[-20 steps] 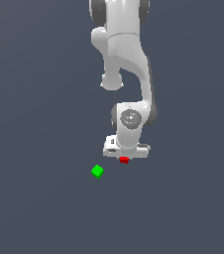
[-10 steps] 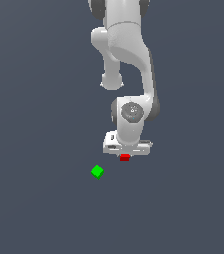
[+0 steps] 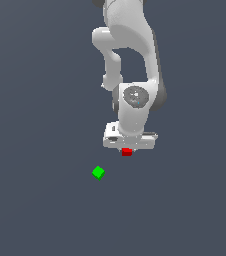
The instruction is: Stack the red cube on top of the green cube.
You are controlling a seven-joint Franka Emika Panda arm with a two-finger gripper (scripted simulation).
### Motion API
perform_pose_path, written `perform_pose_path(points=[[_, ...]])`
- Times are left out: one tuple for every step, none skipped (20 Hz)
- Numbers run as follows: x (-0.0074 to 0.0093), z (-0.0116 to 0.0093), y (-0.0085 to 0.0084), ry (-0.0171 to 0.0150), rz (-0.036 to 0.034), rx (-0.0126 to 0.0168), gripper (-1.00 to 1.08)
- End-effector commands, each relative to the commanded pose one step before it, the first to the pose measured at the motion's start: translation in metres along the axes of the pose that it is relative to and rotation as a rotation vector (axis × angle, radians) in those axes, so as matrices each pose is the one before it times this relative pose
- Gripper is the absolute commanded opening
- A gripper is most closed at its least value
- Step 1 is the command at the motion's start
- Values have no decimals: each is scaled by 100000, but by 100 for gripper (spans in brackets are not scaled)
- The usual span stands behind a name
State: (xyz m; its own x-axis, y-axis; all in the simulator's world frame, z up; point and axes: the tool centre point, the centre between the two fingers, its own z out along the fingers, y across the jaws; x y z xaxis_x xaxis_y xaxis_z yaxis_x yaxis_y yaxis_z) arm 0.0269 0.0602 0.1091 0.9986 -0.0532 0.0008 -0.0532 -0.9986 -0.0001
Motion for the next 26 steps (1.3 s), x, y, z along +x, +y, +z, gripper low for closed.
perform_pose_path(points=[[17,-809,-2,-88,-2,-15,-100],[25,-162,-4,0,0,0,-100],[18,-92,-3,0,0,0,-100],[7,-29,-1,0,0,0,-100],[7,151,5,96,10,16,-100],[21,17,36,0,0,0,-100],[62,50,108,0,0,0,-100],[102,82,179,0,0,0,-100],[142,114,247,0,0,0,-100],[179,144,312,0,0,0,-100],[214,172,372,0,0,0,-100],[247,198,428,0,0,0,-100],[278,221,479,0,0,0,-100],[306,243,525,0,0,0,-100],[331,262,566,0,0,0,-100],[355,278,601,0,0,0,-100],[375,293,632,0,0,0,-100],[394,305,658,0,0,0,-100],[411,315,679,0,0,0,-100],[425,324,697,0,0,0,-100],[438,331,712,0,0,0,-100],[439,357,674,-44,-38,-38,-100],[398,294,633,0,0,0,-100],[361,261,563,0,0,0,-100],[326,232,499,0,0,0,-100],[295,206,443,0,0,0,-100]])
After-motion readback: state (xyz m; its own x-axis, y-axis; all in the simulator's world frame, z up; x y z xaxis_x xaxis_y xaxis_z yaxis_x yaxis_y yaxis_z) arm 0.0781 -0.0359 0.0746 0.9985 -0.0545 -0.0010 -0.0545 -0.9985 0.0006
